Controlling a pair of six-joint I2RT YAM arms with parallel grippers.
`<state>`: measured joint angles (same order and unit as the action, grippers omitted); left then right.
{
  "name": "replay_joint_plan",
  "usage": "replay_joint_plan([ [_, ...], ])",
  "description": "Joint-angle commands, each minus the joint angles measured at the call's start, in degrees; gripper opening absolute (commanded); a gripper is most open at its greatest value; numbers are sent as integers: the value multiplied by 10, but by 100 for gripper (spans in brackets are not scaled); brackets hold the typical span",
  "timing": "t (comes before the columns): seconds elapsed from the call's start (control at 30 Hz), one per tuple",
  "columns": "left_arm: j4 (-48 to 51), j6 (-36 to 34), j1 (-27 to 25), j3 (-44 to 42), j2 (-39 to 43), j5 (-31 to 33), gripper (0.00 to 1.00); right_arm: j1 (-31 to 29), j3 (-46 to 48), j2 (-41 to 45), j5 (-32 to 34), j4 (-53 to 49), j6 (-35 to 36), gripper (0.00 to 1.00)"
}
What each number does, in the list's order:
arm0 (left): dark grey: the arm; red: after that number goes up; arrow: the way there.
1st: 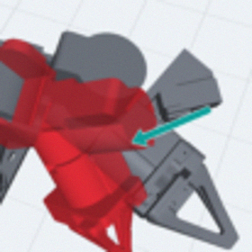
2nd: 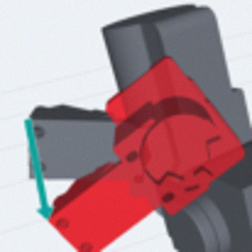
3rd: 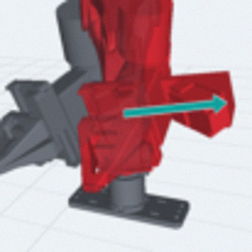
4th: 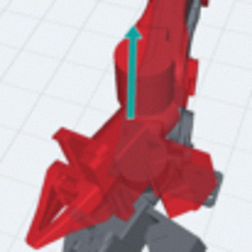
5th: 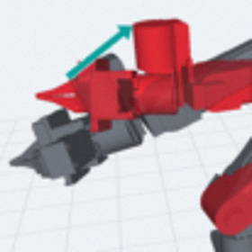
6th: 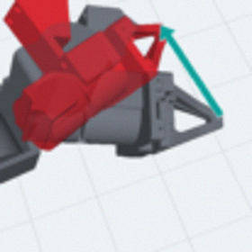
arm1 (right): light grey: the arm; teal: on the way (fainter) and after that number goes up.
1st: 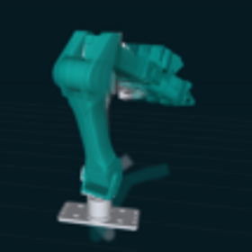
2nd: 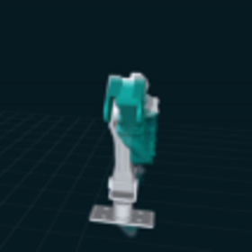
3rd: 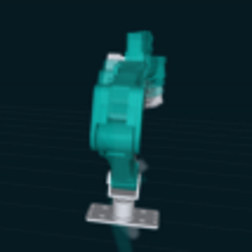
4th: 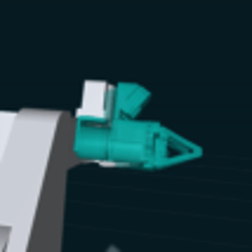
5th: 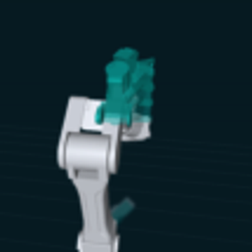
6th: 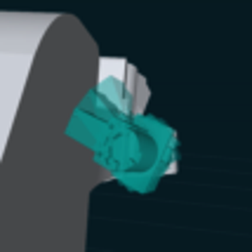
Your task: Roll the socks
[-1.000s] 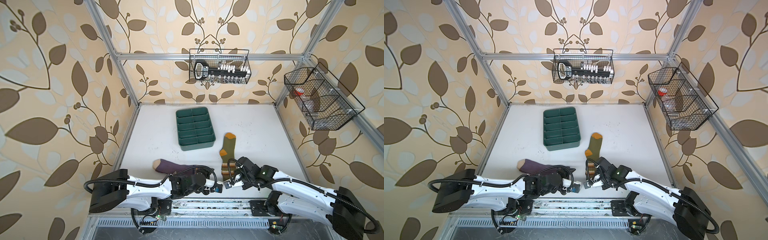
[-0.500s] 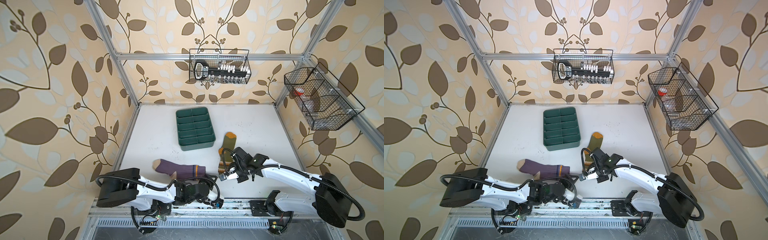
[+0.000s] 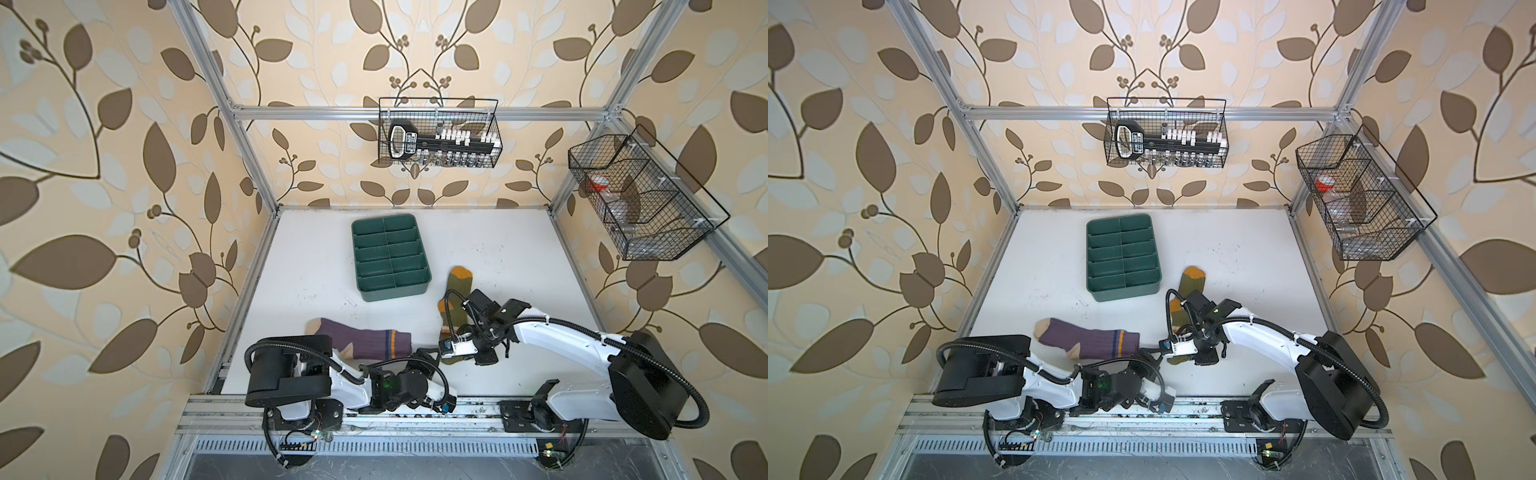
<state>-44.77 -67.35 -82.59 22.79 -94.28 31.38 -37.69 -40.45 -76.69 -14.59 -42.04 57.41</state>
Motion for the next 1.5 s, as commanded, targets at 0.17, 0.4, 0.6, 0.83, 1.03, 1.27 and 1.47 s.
replay_joint_plan([
  [0.17,-105,19,-8,20,-63,19,64,20,-15,-17,-45,-9,-9,0],
  [0.4,-205,33,-7,45,-168,46,59,24,-28,-21,-46,-19,-8,0],
  [0.6,-245,56,-7,46,-211,52,50,31,-27,-11,-43,-24,-6,0],
  [0.83,-261,77,-5,50,-235,53,23,36,-23,-3,-41,-23,-5,0],
  [1.03,-257,99,-3,52,-235,55,0,36,-22,0,-43,-10,-8,0],
  [1.27,22,211,12,69,-104,-45,0,35,28,53,-2,47,-16,36],
  [1.47,235,293,69,115,-41,-222,0,37,70,114,34,90,-13,53],
])
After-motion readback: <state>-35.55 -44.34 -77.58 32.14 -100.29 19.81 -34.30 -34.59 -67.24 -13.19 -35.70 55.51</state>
